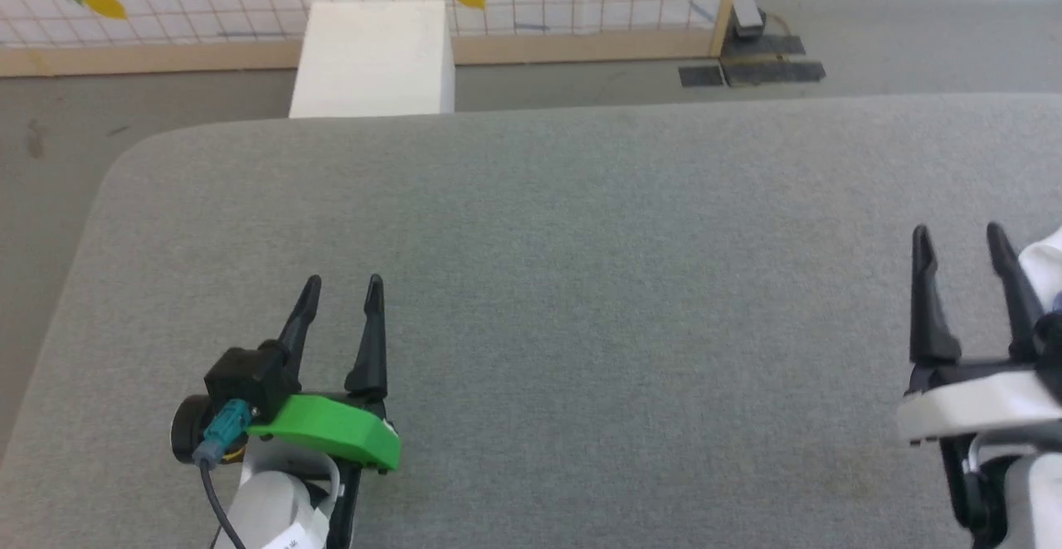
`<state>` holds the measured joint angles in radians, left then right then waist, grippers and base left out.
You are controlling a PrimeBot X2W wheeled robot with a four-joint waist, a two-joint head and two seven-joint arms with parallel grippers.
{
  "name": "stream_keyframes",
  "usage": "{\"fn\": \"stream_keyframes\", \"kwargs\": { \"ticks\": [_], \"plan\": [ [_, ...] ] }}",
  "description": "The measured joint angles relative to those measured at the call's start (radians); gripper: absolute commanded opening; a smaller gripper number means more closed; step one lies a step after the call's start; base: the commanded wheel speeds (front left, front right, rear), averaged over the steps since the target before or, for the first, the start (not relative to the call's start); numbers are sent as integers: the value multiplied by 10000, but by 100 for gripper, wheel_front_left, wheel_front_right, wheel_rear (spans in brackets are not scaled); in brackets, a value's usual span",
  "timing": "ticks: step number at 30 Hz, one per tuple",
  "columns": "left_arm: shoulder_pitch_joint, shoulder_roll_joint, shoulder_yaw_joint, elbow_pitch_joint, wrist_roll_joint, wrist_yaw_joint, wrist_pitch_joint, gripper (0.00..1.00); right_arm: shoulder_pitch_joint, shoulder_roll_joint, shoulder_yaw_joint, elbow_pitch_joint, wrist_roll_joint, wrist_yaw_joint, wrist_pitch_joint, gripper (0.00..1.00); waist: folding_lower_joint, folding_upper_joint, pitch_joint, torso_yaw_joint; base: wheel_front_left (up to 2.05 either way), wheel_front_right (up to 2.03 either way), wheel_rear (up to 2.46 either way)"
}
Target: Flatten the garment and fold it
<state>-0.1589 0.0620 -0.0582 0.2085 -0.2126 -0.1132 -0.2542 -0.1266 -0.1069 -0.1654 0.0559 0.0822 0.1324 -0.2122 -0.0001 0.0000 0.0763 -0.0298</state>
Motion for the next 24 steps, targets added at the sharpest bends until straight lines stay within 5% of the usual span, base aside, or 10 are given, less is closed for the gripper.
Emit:
{"fn": "stream_keyframes", "kwargs": {
  "ticks": [24],
  "plan": [
    [976,-67,-372,12,-184,-2,0,100,1681,541,420,205,102,0,-263,100,0,0,-921,300,0,0,0]
  ]
}}
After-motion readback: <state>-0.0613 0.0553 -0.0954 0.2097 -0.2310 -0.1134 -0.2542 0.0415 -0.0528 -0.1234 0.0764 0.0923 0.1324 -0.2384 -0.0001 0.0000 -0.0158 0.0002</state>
